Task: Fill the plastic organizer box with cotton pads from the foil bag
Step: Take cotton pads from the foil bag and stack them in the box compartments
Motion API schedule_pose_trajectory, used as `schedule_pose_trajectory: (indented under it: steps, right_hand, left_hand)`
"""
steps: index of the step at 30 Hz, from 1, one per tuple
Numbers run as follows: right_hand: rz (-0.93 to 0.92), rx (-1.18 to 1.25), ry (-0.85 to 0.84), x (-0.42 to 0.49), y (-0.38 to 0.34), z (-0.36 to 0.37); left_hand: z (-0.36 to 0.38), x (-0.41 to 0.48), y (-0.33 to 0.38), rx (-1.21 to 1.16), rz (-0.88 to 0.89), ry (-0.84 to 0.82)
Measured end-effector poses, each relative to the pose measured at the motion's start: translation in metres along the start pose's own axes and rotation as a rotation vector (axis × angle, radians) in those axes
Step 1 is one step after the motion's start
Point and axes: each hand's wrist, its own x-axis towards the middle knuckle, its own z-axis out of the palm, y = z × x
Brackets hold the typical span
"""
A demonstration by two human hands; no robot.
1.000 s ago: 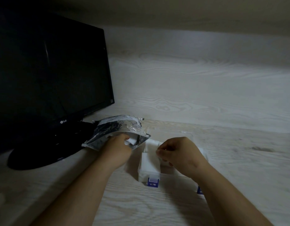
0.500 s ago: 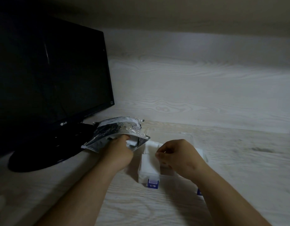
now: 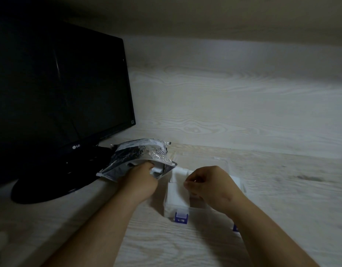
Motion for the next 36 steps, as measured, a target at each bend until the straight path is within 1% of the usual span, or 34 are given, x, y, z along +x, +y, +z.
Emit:
schedule_pose_trajectory:
  steps: [3,7,9,13,23,26,30,36]
  right_hand:
    - [-0.004,-0.009,0.000,0.0003,0.0000,0.0003]
    - [-0.003,-0.002,0.002,0.0002,0.0001,0.0002]
    - [-0.003,-0.005,-0.001,0.0007,0.0001,0.0007]
    - [0.009,0.007,0.004,0.0017,0.0015,0.0020]
    - [0.013,0.028,0.003,0.0009,0.0012,0.0016]
    - [0.015,0.026,0.004,0.0003,0.0005,0.0011]
    - [0.022,0.027,0.001,-0.0009,-0.0004,0.0004]
    - [0.028,0.018,0.000,-0.0015,-0.0011,-0.0003]
  left_hand:
    - [-0.0004,0.0002,0.0005,-0.011,-0.003,0.011]
    - [-0.0013,0.0008,0.0035,-0.089,0.019,0.045]
    - [-0.0013,-0.0001,0.0032,-0.100,0.006,0.028]
    - [0.0011,-0.0007,0.0005,-0.069,-0.016,-0.034]
    - [0.0019,-0.0017,0.0026,0.008,-0.008,-0.035]
    - [0.0007,-0.0017,0.0026,0.011,-0.006,-0.017]
    - [-0.0008,-0.0006,0.0038,-0.041,-0.008,0.012]
    - [-0.0017,-0.0004,0.0054,-0.095,0.004,0.104]
